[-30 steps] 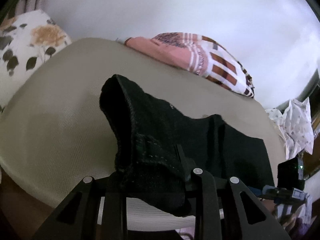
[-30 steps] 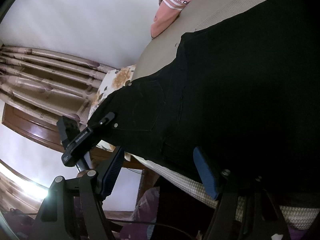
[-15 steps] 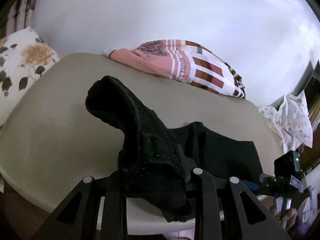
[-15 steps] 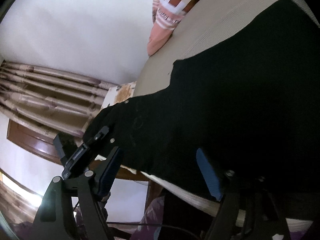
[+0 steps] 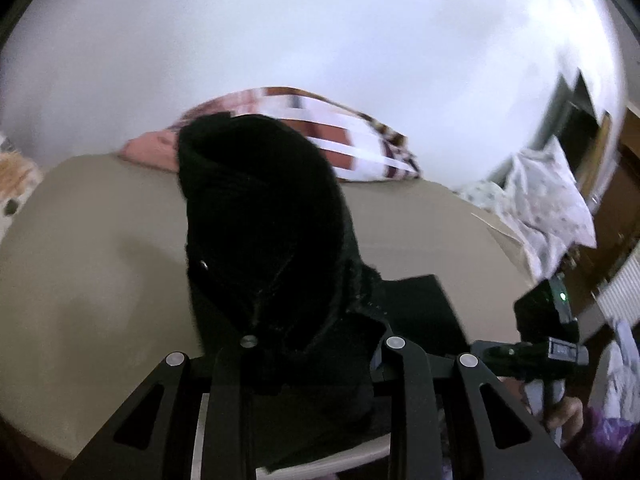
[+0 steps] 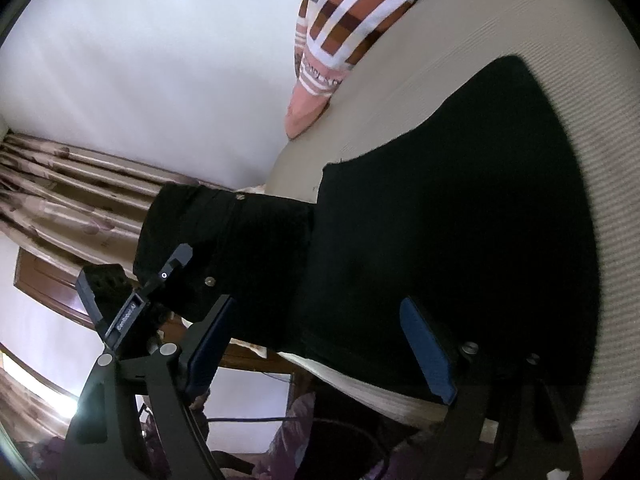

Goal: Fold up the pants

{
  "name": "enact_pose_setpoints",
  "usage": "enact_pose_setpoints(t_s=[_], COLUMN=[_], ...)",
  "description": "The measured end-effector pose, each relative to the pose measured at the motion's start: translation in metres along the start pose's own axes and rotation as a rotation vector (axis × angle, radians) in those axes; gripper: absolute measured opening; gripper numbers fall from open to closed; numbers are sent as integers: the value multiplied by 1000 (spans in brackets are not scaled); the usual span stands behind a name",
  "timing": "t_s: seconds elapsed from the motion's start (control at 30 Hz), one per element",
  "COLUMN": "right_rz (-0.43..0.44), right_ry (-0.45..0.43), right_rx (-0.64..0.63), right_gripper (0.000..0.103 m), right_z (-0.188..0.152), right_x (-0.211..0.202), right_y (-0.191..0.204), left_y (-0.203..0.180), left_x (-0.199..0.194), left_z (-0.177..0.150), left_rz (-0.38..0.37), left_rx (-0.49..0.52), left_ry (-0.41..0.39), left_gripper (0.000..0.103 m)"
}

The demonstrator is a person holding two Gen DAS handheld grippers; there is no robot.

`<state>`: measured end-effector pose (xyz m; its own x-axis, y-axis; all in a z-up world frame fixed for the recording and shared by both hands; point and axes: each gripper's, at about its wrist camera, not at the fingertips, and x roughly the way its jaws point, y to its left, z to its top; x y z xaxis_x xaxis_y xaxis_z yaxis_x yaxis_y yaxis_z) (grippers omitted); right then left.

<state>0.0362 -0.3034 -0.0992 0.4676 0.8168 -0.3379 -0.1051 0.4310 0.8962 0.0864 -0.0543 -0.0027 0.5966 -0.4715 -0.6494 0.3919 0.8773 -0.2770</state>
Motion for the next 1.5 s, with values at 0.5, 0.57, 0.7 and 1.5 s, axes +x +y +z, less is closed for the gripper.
enact_pose_setpoints(t_s=[0.5,0.57,0.7,1.5], right_rz=[291,311,333,408], right_ry=[-138,-151,-169,-220], right_rx=[329,348,370,437], right_gripper=[93,94,95,96], right_z=[3,4,7,7], right_x=[-58,-60,-67,-92], right_y=[-73,-78,-84,-109], left_y=[-122,-129,-141,-187], left_x=[103,111,123,155], left_z=[-29,-34,-40,-63], left_rz=[-183,-188,-200,-137], left_rx=[130,132,149,329], left_ry=[194,217,246,306], left_gripper=[27,27,27,44])
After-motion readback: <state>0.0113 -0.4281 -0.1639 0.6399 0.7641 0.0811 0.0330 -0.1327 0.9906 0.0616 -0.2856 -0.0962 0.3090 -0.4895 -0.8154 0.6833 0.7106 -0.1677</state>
